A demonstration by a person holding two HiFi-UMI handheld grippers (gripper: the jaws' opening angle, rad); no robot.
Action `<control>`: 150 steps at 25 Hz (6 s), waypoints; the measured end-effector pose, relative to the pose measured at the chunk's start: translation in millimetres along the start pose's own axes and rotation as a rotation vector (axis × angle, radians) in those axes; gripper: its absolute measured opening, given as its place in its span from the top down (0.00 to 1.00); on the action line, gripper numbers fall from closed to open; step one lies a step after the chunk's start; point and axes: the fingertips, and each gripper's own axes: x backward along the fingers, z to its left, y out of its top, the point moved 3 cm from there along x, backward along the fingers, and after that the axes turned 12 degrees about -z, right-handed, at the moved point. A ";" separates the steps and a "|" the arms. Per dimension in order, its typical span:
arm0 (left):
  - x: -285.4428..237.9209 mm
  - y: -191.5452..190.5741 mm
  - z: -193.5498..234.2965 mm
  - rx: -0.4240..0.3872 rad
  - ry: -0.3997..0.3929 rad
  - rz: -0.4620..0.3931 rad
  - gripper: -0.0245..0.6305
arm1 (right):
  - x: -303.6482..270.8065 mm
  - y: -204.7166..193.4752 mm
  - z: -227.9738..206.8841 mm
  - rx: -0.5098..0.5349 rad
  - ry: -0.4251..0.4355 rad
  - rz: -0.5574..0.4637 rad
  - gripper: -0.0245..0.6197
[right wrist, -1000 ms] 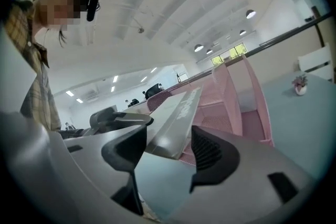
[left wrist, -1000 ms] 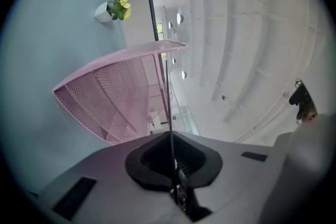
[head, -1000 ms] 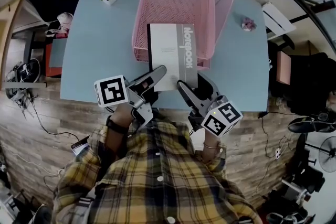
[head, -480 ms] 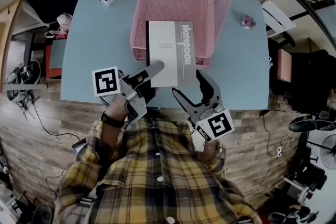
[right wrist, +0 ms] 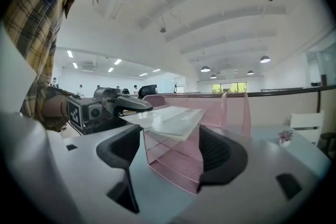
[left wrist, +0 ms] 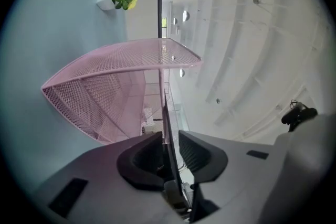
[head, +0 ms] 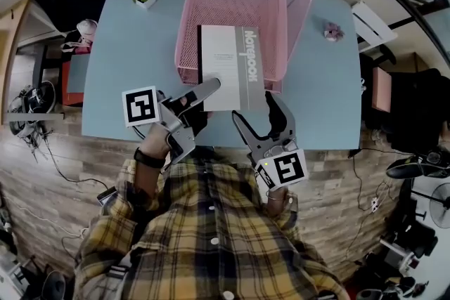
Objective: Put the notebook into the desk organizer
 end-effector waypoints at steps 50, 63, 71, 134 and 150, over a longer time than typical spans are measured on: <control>6.7 29.0 -25.4 -1.620 0.352 -0.035 0.85 | -66.2 8.9 -21.5 0.217 -0.114 0.062 0.52; 6.3 31.6 -26.7 -1.611 0.333 -0.045 0.85 | -66.1 9.1 -23.4 0.203 -0.117 0.051 0.52; 12.0 29.0 -32.7 -1.592 0.314 -0.076 0.85 | -58.5 16.3 -23.0 0.168 -0.122 0.020 0.52; 97.5 -21.8 21.8 -1.331 0.392 -0.014 0.98 | 48.1 -34.8 -1.2 -0.116 -0.112 0.094 0.96; 96.9 -23.5 22.8 -1.338 0.392 -0.004 0.98 | 47.6 -34.7 1.9 -0.073 -0.109 0.111 0.96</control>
